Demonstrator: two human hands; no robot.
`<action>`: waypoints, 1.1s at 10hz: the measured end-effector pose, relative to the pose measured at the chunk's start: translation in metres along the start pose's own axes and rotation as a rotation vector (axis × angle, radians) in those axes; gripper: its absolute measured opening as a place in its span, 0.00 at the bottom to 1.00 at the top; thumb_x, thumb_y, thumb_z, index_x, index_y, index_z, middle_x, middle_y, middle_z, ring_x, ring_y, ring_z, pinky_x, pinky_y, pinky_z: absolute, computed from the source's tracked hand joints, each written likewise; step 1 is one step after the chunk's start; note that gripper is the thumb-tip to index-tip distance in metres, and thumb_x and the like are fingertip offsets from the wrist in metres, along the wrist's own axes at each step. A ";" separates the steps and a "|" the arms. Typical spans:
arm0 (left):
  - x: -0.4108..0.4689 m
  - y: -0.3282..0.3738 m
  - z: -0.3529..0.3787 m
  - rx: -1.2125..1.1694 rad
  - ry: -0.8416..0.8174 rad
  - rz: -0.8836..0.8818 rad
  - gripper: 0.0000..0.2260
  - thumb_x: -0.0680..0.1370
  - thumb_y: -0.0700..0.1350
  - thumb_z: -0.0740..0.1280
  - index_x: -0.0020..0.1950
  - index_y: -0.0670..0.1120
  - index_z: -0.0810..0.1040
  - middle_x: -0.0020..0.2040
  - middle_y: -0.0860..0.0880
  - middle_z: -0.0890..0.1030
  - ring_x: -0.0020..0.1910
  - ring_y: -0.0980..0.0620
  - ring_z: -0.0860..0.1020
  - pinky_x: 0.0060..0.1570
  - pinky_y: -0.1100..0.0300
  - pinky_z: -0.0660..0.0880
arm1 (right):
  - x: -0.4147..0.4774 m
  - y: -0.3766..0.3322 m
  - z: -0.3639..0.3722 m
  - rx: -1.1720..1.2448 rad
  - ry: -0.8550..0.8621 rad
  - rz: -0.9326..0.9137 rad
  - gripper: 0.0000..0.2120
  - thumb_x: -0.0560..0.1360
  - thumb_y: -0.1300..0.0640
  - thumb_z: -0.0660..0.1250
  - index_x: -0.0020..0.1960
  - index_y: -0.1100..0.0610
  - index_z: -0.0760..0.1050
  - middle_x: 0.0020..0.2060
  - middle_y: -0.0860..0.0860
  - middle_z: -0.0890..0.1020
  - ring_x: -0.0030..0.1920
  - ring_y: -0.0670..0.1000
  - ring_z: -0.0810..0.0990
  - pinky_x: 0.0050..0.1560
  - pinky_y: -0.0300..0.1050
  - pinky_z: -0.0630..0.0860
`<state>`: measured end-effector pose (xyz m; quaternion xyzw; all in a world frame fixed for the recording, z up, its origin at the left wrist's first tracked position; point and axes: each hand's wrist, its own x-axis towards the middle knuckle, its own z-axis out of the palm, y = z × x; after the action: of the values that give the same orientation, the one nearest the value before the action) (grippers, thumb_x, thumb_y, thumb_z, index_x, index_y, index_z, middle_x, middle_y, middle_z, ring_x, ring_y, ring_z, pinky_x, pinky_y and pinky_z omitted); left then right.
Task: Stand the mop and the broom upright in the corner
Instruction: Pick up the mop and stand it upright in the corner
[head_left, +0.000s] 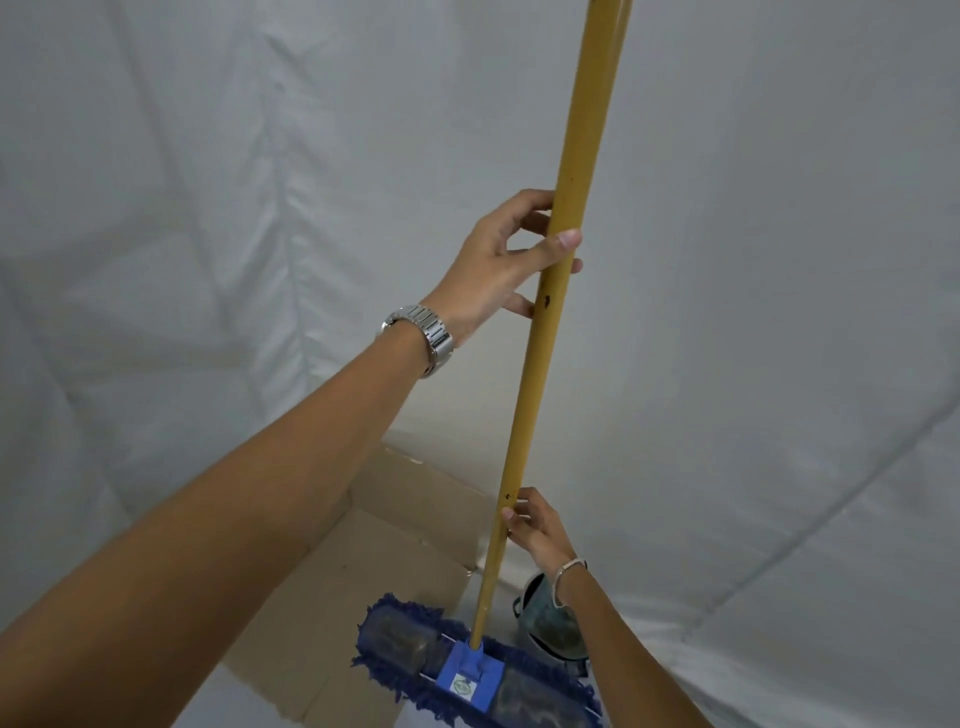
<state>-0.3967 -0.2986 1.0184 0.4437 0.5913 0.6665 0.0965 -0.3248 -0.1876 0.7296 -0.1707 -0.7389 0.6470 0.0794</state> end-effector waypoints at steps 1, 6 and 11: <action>0.017 -0.026 -0.035 0.015 -0.008 -0.019 0.11 0.76 0.42 0.65 0.58 0.47 0.71 0.47 0.52 0.74 0.50 0.46 0.82 0.39 0.42 0.81 | 0.041 0.001 0.025 0.001 0.011 -0.001 0.11 0.75 0.65 0.62 0.43 0.48 0.71 0.39 0.49 0.77 0.44 0.52 0.77 0.39 0.35 0.79; 0.140 -0.214 -0.222 -0.032 -0.011 -0.152 0.14 0.75 0.39 0.66 0.60 0.44 0.72 0.48 0.51 0.74 0.52 0.41 0.81 0.43 0.42 0.80 | 0.298 0.016 0.136 -0.109 0.097 0.086 0.12 0.72 0.74 0.61 0.47 0.60 0.69 0.35 0.48 0.75 0.39 0.48 0.75 0.38 0.28 0.77; 0.225 -0.437 -0.339 -0.166 -0.094 -0.360 0.15 0.71 0.40 0.71 0.57 0.46 0.76 0.47 0.54 0.77 0.43 0.50 0.82 0.43 0.50 0.81 | 0.494 0.113 0.219 -0.269 0.328 0.312 0.07 0.74 0.70 0.57 0.42 0.60 0.69 0.31 0.50 0.68 0.35 0.52 0.70 0.24 0.29 0.71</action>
<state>-0.9414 -0.2670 0.7750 0.3522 0.5987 0.6635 0.2779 -0.8416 -0.2042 0.5345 -0.3942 -0.7601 0.5113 0.0739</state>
